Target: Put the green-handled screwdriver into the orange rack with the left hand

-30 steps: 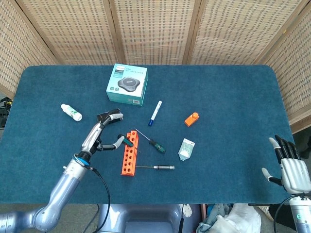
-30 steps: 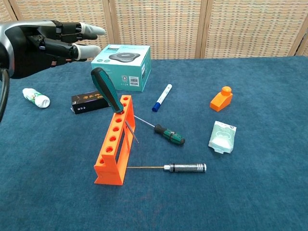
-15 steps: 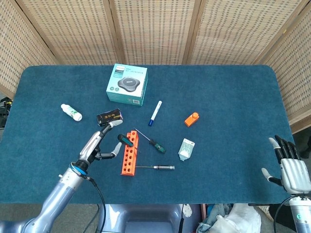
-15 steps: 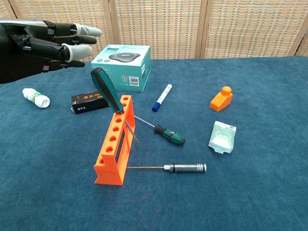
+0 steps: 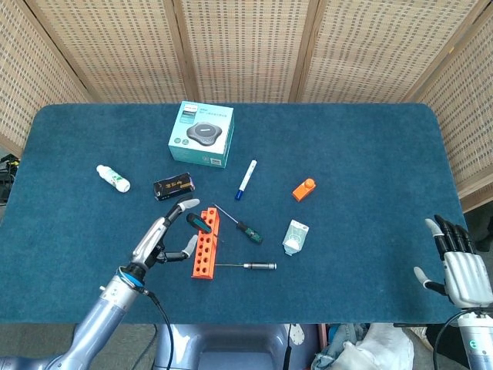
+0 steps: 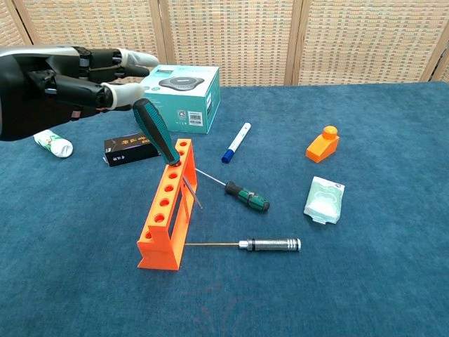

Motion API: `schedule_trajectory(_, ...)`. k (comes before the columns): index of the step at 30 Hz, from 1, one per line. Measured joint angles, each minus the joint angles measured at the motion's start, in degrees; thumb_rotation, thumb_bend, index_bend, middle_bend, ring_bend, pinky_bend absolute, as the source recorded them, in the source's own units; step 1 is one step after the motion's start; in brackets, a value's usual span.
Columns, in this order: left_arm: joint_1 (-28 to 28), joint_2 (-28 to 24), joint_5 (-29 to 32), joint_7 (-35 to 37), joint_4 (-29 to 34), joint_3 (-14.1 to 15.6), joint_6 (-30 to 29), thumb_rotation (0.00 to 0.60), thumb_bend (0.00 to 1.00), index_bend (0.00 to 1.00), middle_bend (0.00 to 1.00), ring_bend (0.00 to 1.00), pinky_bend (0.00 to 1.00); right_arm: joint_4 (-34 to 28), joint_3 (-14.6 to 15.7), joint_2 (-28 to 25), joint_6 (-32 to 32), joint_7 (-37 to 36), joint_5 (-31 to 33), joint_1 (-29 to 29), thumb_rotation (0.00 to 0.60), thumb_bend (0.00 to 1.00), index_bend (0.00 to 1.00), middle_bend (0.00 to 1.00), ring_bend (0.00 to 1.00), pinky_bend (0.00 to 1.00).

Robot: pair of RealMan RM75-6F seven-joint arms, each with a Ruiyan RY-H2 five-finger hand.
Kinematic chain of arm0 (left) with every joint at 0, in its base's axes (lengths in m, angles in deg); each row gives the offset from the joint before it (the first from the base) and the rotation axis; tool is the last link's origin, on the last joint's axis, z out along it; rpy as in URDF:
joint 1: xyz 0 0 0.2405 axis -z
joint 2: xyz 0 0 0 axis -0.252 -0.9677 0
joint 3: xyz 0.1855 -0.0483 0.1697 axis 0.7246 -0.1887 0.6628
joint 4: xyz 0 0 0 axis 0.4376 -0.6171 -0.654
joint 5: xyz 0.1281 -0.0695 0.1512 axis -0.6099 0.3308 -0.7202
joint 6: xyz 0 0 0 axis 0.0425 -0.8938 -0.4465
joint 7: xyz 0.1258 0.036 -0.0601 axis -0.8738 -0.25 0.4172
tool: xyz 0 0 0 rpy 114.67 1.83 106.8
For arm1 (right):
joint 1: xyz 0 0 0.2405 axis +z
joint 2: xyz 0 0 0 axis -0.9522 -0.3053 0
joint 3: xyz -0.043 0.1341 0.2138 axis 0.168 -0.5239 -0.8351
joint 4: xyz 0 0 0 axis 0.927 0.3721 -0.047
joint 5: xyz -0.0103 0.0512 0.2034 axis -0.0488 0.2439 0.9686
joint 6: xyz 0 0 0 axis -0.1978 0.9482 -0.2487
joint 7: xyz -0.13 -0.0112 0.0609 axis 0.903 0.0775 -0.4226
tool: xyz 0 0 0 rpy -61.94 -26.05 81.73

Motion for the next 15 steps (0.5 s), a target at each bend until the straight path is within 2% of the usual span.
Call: schedule_trajectory(15,1.1,2.0,-0.7,0.1,0.2,0.1,0.3,0.600,0.49,0.12,0.00,0.00,0.00,-0.1,0.1,-0.1,0.1,-0.1,-0.3,0.0,0.600,0.24,0.00,0.00,0.00,0.00)
